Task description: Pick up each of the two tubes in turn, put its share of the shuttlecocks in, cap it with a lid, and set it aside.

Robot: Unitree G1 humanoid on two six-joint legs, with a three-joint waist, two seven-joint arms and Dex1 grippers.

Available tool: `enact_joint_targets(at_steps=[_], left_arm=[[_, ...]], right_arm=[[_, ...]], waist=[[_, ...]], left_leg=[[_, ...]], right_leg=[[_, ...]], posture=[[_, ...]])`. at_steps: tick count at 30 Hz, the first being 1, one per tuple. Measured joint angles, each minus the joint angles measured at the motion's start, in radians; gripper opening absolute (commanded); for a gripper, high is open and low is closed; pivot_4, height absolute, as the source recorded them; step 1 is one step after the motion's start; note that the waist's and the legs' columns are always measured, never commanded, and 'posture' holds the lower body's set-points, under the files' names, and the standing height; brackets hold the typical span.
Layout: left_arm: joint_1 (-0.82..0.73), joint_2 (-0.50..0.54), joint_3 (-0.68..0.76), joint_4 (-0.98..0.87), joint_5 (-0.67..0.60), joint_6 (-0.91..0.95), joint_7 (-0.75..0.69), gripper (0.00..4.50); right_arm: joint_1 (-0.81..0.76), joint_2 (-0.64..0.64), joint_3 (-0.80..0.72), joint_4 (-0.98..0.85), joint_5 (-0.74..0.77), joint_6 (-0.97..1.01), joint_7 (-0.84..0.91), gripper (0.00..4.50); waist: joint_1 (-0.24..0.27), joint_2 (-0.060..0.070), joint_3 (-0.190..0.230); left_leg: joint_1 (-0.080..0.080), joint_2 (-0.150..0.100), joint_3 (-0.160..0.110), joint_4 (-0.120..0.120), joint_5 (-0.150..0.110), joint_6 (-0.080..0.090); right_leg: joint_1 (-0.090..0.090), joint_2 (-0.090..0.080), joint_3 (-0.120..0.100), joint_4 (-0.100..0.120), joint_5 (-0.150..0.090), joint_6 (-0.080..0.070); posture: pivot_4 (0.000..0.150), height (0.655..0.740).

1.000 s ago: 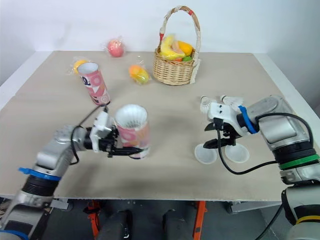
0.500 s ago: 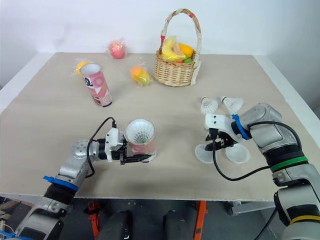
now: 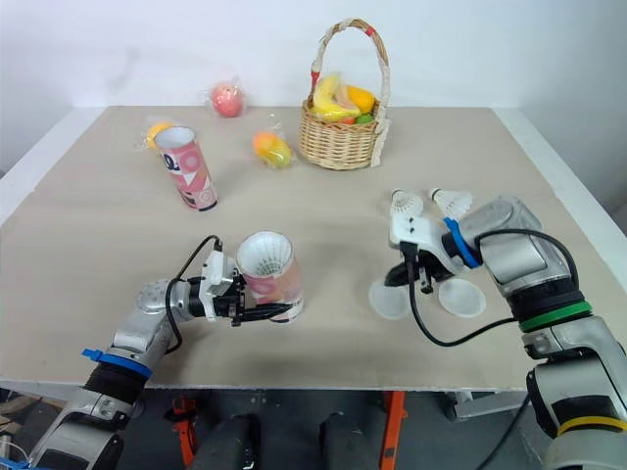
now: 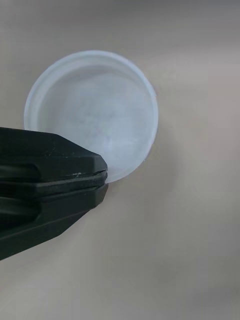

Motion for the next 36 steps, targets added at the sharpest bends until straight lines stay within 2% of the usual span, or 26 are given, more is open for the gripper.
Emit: enact_joint_targets(at_steps=[2,6,8,15,21,28,36], left_arm=[[-0.006,0.003,-0.001,0.003,0.002,0.006,-0.01,2.68],[-0.017,0.013,-0.008,0.001,0.002,0.042,-0.029,2.68],[-0.038,0.05,-0.027,-0.008,0.004,0.092,-0.068,2.68],[-0.064,0.069,-0.046,-0.015,0.006,0.135,-0.106,2.68],[-0.068,0.069,-0.052,-0.014,0.008,0.136,-0.105,2.68],[-0.07,0.073,-0.052,-0.014,0.013,0.135,-0.104,2.68],[-0.052,0.073,-0.052,-0.034,0.014,0.134,-0.084,2.68]], right_arm=[[-0.09,-0.018,-0.026,-0.081,0.1,0.051,0.011,0.03],[-0.247,-0.017,-0.059,-0.161,0.178,0.099,0.013,0.03],[-0.323,0.034,-0.046,-0.2,0.199,0.122,0.013,0.03],[-0.365,0.118,0.036,-0.299,0.21,0.117,0.013,0.03],[-0.413,0.168,0.106,-0.336,0.189,0.062,0.014,0.03],[-0.436,0.216,0.194,-0.28,0.135,-0.048,0.015,0.03],[-0.461,0.336,0.227,-0.067,0.058,-0.162,0.013,0.03]], waist=[[0.0,0.002,0.0],[0.0,0.001,-0.001],[-0.004,-0.001,-0.003],[-0.001,0.001,-0.006],[-0.001,0.0,-0.007],[-0.001,0.0,-0.007],[-0.001,0.0,-0.007]], left_leg=[[0.0,0.0,0.001,0.0,0.0,0.0],[0.0,0.001,-0.001,-0.002,0.0,0.0],[0.001,0.002,0.0,-0.003,-0.001,-0.001],[0.002,0.002,-0.001,-0.008,-0.003,0.0],[0.002,0.001,-0.002,-0.007,-0.004,0.0],[0.003,0.003,-0.003,-0.007,-0.004,0.0],[0.004,0.002,-0.003,-0.007,-0.004,0.0]], right_leg=[[0.0,0.0,0.0,0.0,0.0,0.0],[0.0,0.0,-0.001,0.0,-0.002,-0.002],[-0.001,0.001,-0.001,0.0,-0.003,-0.004],[-0.001,0.002,-0.001,0.001,-0.006,-0.009],[0.0,0.002,-0.002,0.001,-0.006,-0.008],[0.0,0.003,-0.003,0.001,-0.007,-0.008],[0.002,0.002,-0.003,0.001,-0.005,-0.012]], posture=[[0.15,0.74],[0.15,0.74],[0.15,0.74],[0.15,0.74],[0.15,0.74],[0.15,0.74],[0.15,0.74]])
